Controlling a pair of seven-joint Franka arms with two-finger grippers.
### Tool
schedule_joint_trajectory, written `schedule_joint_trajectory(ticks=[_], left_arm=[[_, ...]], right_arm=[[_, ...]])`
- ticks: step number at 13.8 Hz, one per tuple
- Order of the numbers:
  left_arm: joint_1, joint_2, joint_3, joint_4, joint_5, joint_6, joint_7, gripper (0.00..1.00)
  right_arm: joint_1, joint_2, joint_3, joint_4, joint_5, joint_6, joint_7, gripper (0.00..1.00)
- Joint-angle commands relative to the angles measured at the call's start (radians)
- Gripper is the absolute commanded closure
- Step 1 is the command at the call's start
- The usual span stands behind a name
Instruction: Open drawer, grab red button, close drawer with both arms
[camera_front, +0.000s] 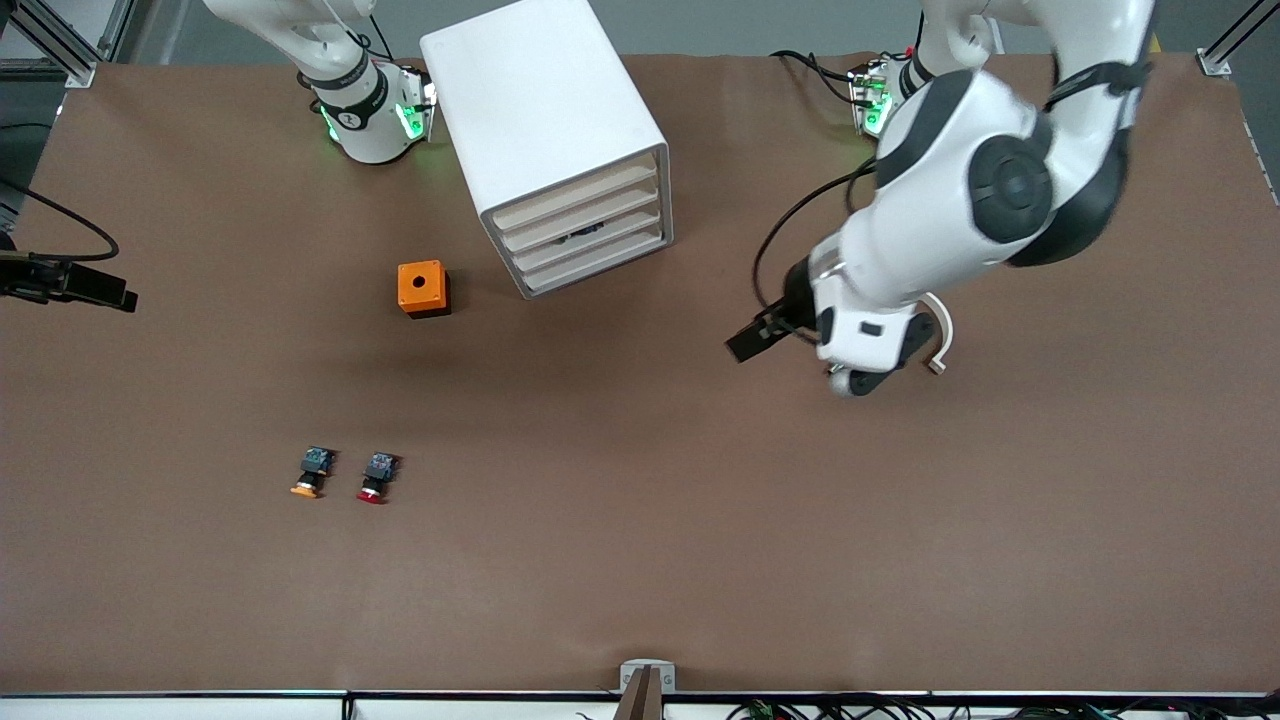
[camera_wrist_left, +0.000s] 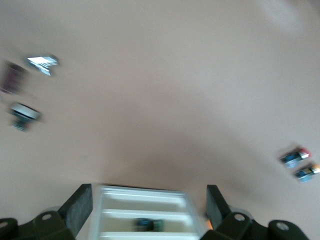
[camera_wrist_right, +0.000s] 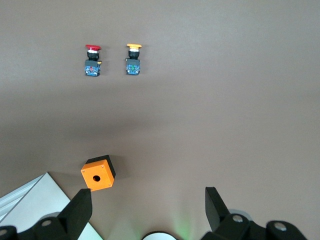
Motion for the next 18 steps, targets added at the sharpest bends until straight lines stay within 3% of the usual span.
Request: schedule_joint_trajectory(ticks=[1, 7, 13, 18], left_arm=[[0.068, -0.081, -0.005, -0.031, 0.063, -0.111, 0.146, 0.00], [0.224, -0.136, -0.003, -0.041, 0.116, -0.210, 0.364, 0.01], [0.364, -0.216, -0.012, -0.130, 0.148, -0.249, 0.618, 0.01], [0.338, -0.341, 0.151, -0.311, 0.154, -0.217, 0.910, 0.00]], right_arm=[[-0.026, -0.065, 0.010, -0.025, 0.042, -0.028, -0.030, 0.00], [-0.054, -0.275, 0.005, -0.253, 0.031, 0.101, -0.102, 0.00], [-0.021, -0.331, 0.007, -0.259, 0.022, 0.087, -0.101, 0.00], [-0.006, -0.332, 0.010, -0.269, 0.007, 0.072, -0.099, 0.00]])
